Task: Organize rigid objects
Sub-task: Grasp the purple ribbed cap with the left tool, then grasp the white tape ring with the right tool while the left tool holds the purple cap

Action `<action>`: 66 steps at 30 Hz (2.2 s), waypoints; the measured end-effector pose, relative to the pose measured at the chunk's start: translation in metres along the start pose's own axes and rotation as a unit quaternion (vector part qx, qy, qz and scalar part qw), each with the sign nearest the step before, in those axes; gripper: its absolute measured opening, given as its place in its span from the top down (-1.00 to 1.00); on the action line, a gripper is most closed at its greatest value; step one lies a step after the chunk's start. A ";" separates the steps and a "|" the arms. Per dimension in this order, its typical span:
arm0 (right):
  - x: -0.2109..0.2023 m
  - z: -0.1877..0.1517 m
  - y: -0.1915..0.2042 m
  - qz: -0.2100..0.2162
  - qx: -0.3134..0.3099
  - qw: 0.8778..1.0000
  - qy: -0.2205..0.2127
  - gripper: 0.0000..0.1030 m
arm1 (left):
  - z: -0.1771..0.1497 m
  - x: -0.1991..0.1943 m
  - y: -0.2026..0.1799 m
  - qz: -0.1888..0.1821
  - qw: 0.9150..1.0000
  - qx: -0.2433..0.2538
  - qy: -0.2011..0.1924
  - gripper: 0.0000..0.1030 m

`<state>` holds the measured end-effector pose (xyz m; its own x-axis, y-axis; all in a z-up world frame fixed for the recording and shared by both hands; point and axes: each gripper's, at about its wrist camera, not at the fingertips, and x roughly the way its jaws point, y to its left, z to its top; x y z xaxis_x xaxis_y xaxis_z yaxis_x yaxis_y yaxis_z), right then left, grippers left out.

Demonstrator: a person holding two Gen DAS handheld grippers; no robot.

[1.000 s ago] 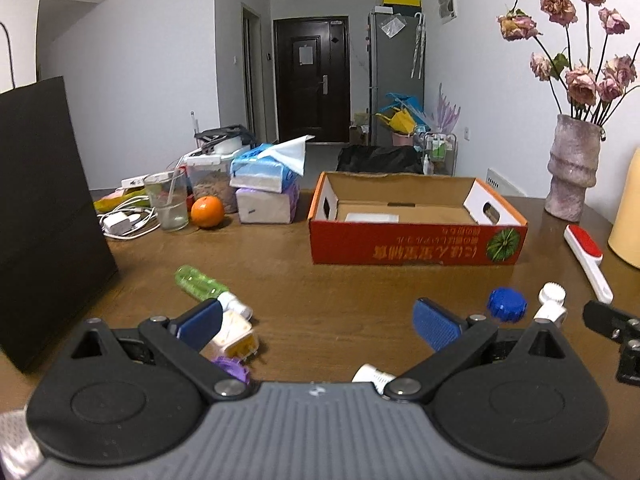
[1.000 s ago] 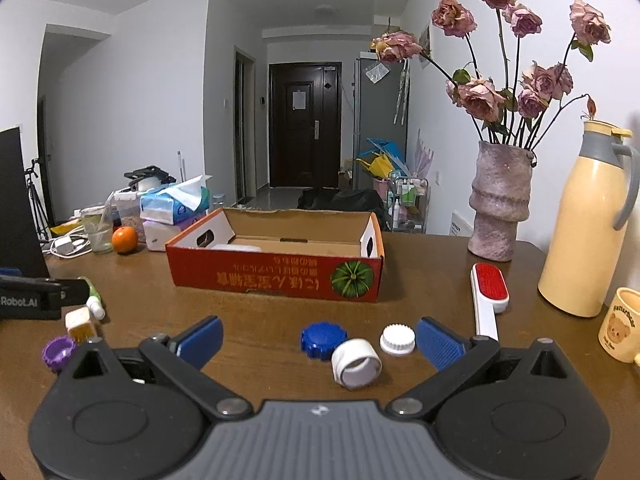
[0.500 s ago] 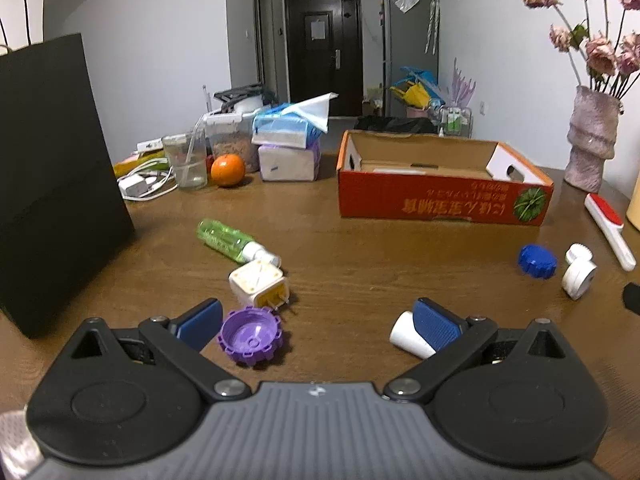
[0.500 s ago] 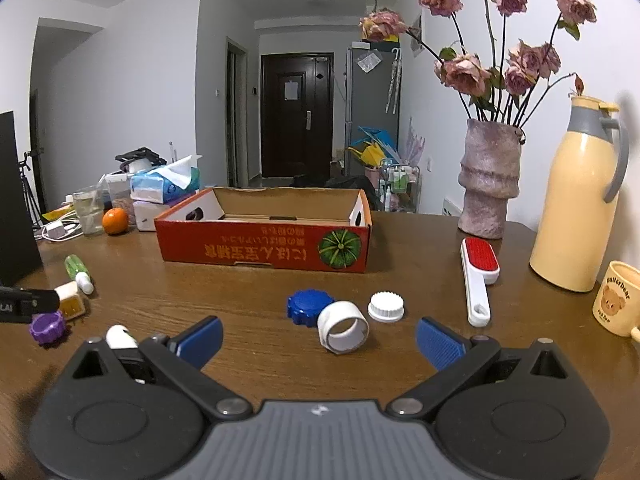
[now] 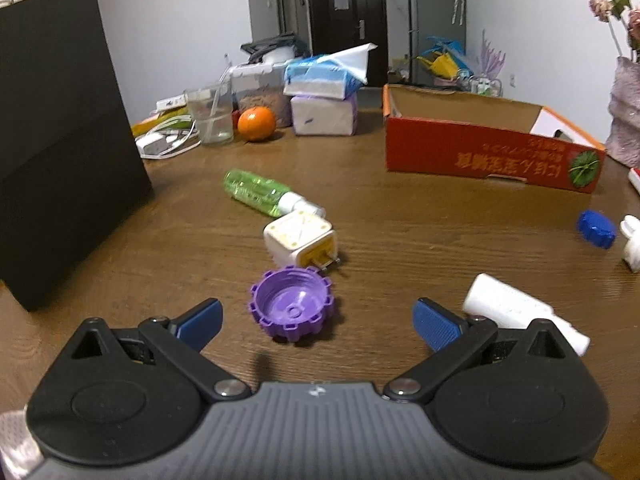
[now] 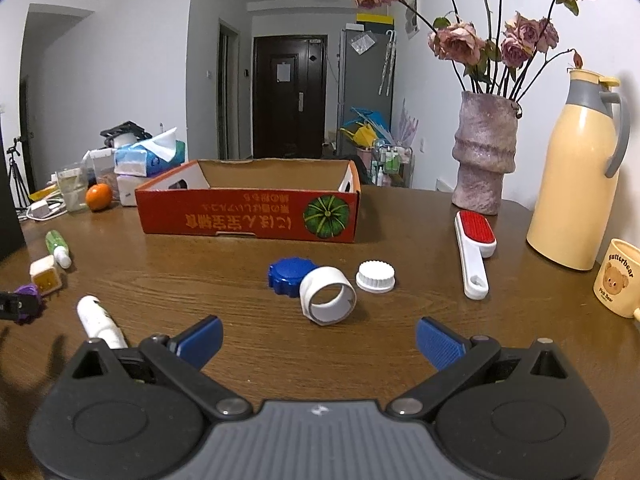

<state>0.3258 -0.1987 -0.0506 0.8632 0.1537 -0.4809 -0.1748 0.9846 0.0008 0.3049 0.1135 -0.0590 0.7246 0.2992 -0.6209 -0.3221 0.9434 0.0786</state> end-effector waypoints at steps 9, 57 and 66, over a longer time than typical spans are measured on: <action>0.017 -0.005 -0.004 -0.008 -0.010 1.000 -0.003 -1.00 | 0.002 0.022 0.008 0.006 1.000 -0.021 0.006 -0.98; 0.104 0.018 -0.019 0.024 0.023 0.998 0.054 -0.54 | 0.009 0.006 -0.057 -0.057 0.994 0.048 -0.080 -0.05; 0.110 0.018 -0.018 0.036 0.024 0.997 0.068 -0.17 | 0.008 0.003 -0.077 -0.066 0.992 0.060 -0.084 -0.05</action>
<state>0.4324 -0.1983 -0.0880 0.7765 0.2136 -0.5929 -0.2072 0.9750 0.0800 0.3366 0.0432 -0.0603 0.8500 0.1815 -0.4945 -0.1497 0.9833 0.1036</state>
